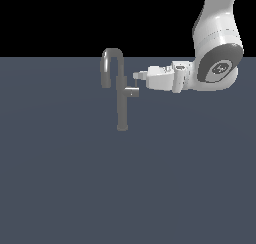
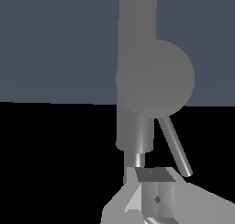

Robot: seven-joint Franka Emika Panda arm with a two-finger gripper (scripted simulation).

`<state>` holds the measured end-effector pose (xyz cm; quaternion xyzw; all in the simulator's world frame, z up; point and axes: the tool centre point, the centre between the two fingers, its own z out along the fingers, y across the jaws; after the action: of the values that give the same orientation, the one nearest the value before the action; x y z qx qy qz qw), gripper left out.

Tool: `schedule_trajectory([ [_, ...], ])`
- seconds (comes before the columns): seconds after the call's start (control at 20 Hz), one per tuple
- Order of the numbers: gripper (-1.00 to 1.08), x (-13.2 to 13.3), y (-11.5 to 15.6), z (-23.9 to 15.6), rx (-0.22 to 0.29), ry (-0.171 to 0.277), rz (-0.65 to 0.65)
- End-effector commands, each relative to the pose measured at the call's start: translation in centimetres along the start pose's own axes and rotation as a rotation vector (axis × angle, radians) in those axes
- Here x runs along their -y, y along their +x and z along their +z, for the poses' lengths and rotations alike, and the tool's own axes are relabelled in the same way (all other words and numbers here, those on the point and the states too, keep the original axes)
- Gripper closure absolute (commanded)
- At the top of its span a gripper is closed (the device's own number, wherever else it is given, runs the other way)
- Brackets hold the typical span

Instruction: Turn on the faucet by rotating a designated handle.

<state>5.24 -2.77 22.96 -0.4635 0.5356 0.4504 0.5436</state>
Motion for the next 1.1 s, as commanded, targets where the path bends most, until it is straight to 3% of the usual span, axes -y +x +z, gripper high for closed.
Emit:
schedule_trajectory([
  [0.0, 1.08, -0.9, 0.5, 0.0, 0.002, -0.004, 0.008],
  [0.35, 1.08, -3.5, 1.7, 0.0, 0.003, -0.008, 0.018],
  [0.45, 1.08, -2.6, 0.5, -0.1, 0.003, -0.005, -0.006],
  [0.75, 1.08, -5.1, 3.9, 0.0, 0.003, -0.008, 0.017],
  [0.8, 1.08, -5.1, 3.9, 0.0, 0.003, -0.008, 0.017],
  [0.85, 1.08, -3.8, 1.3, -0.1, 0.007, -0.006, -0.029],
  [1.05, 1.08, -4.7, 4.4, -0.1, 0.005, -0.008, -0.003],
])
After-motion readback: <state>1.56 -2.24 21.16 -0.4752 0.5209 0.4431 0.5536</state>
